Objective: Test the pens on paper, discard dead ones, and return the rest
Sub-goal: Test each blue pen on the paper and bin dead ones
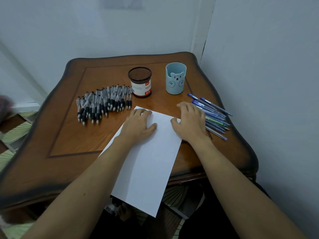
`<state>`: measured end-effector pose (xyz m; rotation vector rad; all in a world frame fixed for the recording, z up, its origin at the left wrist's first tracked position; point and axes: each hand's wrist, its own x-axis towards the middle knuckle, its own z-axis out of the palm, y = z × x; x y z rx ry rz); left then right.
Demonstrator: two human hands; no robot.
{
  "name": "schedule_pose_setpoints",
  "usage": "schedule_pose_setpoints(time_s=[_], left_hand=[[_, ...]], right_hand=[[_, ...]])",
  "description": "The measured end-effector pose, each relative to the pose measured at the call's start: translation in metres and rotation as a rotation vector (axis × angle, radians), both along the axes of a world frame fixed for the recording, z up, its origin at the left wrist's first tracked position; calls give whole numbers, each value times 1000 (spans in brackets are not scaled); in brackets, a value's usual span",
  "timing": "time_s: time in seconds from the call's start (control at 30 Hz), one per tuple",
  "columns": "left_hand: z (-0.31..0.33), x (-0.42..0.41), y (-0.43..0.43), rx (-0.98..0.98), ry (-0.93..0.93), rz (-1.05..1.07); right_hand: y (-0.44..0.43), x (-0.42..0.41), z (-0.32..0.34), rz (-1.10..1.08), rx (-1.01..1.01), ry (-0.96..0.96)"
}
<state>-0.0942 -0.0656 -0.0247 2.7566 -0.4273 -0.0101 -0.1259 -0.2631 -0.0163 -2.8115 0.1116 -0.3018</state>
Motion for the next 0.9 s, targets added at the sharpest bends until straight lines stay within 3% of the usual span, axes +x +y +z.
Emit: schedule_pose_setpoints(time_s=[0.23,0.4,0.63,0.9], left_hand=[[-9,6,-1,-57,-58,28],[-13,6,-2,-58,-85,28],[-14,5,1,-68,-88,24],[-13,-1,13,-59,-65,60]], right_hand=[[-39,36,4,-320,-56,163],[-49,45,-1,-389,-6,286],[-42,32,-10,-202,-96,131],[-31,26,-15,116,-107,171]])
